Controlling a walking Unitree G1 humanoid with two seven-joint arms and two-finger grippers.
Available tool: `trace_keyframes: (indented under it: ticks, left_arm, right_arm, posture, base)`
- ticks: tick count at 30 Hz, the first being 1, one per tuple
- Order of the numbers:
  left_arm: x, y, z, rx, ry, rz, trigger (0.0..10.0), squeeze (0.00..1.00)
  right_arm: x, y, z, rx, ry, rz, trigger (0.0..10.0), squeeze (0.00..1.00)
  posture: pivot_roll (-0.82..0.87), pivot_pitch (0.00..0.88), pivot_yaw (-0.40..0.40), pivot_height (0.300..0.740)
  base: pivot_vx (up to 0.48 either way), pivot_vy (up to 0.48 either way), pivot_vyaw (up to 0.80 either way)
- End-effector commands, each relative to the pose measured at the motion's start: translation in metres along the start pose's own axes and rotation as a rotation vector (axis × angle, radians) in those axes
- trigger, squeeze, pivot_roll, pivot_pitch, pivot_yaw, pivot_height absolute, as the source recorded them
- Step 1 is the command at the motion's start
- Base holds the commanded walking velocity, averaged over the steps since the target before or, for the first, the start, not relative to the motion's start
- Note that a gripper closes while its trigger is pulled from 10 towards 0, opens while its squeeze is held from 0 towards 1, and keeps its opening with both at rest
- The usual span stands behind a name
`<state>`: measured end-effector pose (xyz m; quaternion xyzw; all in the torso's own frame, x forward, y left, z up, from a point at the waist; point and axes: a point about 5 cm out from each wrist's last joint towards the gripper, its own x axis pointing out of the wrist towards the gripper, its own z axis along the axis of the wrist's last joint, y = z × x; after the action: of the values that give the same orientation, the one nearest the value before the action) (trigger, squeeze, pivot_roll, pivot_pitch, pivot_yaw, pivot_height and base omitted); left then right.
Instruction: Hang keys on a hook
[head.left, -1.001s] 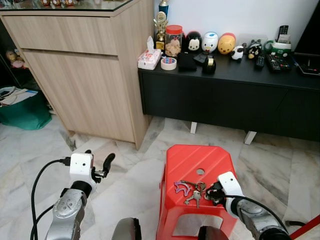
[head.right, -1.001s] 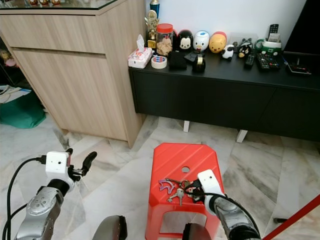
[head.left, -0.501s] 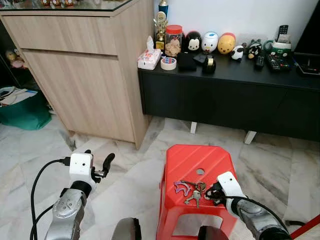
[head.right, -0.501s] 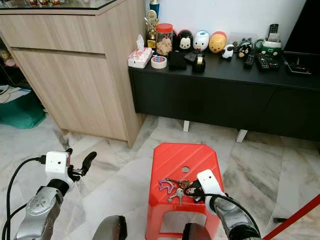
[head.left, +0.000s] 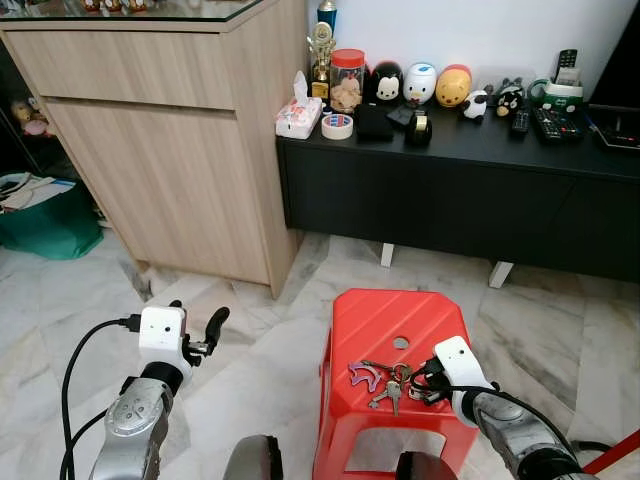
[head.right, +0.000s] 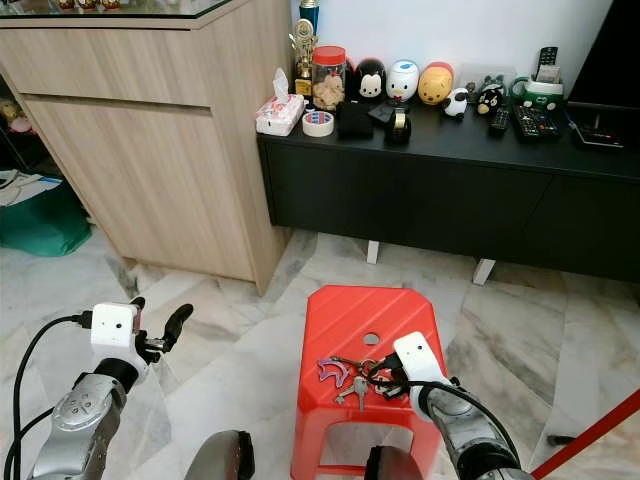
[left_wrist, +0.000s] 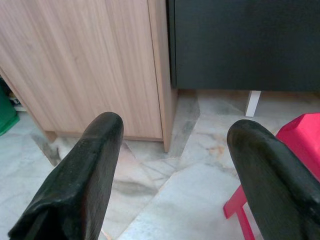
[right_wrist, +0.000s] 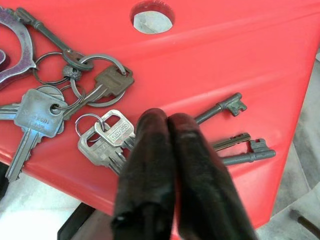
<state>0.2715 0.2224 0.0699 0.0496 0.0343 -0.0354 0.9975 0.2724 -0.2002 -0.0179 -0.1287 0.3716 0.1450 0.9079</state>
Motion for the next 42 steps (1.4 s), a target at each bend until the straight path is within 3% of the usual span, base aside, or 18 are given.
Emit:
trace_keyframes:
  ticks: [1, 2, 3, 7, 8, 16, 17, 18, 21, 22, 42]
  left_arm:
    - [0.001, 0.004, 0.002, 0.019, -0.001, 0.001, 10.0, 0.0]
    - [0.001, 0.004, 0.002, 0.019, 0.0, 0.001, 10.0, 0.0]
    - [0.001, 0.004, 0.002, 0.019, 0.0, 0.001, 10.0, 0.0]
    - [0.001, 0.004, 0.002, 0.019, 0.0, 0.0, 10.0, 0.0]
    - [0.002, 0.004, 0.002, 0.02, 0.0, 0.0, 10.0, 0.0]
    - [0.002, 0.004, 0.002, 0.021, 0.0, -0.002, 10.0, 0.0]
    - [0.003, 0.004, 0.003, 0.021, -0.001, -0.002, 10.0, 0.0]
    - [0.003, 0.004, 0.003, 0.021, -0.001, -0.002, 10.0, 0.0]
    - [0.003, 0.004, 0.003, 0.021, -0.002, -0.002, 10.0, 0.0]
    - [0.003, 0.004, 0.003, 0.02, -0.002, -0.002, 10.0, 0.0]
    - [0.003, 0.003, 0.001, 0.016, 0.003, -0.006, 10.0, 0.0]
  right_arm:
    - [0.0, -0.002, -0.002, 0.002, 0.022, -0.006, 0.0, 0.0]
    - [0.0, -0.002, -0.002, 0.002, 0.027, -0.009, 0.0, 0.0]
    - [0.0, -0.002, -0.003, 0.001, 0.034, -0.011, 1.0, 0.0]
    - [0.0, -0.002, -0.004, 0.0, 0.037, -0.012, 1.0, 0.0]
    - [0.0, -0.002, -0.005, 0.0, 0.046, -0.019, 10.0, 0.0]
    - [-0.001, -0.005, -0.008, 0.002, 0.063, -0.04, 10.0, 0.0]
    - [-0.001, -0.006, -0.007, 0.006, 0.06, -0.041, 10.0, 0.84]
    - [-0.001, -0.006, -0.006, 0.008, 0.055, -0.042, 10.0, 1.0]
    - [-0.001, -0.007, -0.004, 0.01, 0.046, -0.05, 10.0, 1.0]
    - [-0.001, -0.007, -0.004, 0.009, 0.043, -0.052, 10.0, 0.0]
    - [-0.001, -0.013, 0.014, -0.019, -0.014, -0.074, 10.0, 0.0]
  posture:
    - [0.08, 0.0, 0.016, 0.608]
    - [0.08, 0.0, 0.016, 0.608]
    - [0.08, 0.0, 0.017, 0.608]
    - [0.08, 0.0, 0.017, 0.608]
    - [0.08, 0.0, 0.018, 0.608]
    - [0.08, 0.0, 0.018, 0.608]
    - [0.08, 0.0, 0.018, 0.608]
    - [0.08, 0.0, 0.018, 0.608]
    - [0.08, 0.0, 0.018, 0.608]
    - [0.08, 0.0, 0.017, 0.608]
    - [0.08, 0.0, 0.016, 0.608]
  base:
    - [0.0, 0.0, 0.0]
    - [0.0, 0.0, 0.0]
    - [0.0, 0.0, 0.0]
    - [0.0, 0.0, 0.0]
    - [0.0, 0.0, 0.0]
    - [0.0, 0.0, 0.0]
    - [0.0, 0.0, 0.0]
    - [0.0, 0.0, 0.0]
    - [0.0, 0.0, 0.0]
    - [0.0, 0.0, 0.0]
    - [0.0, 0.0, 0.0]
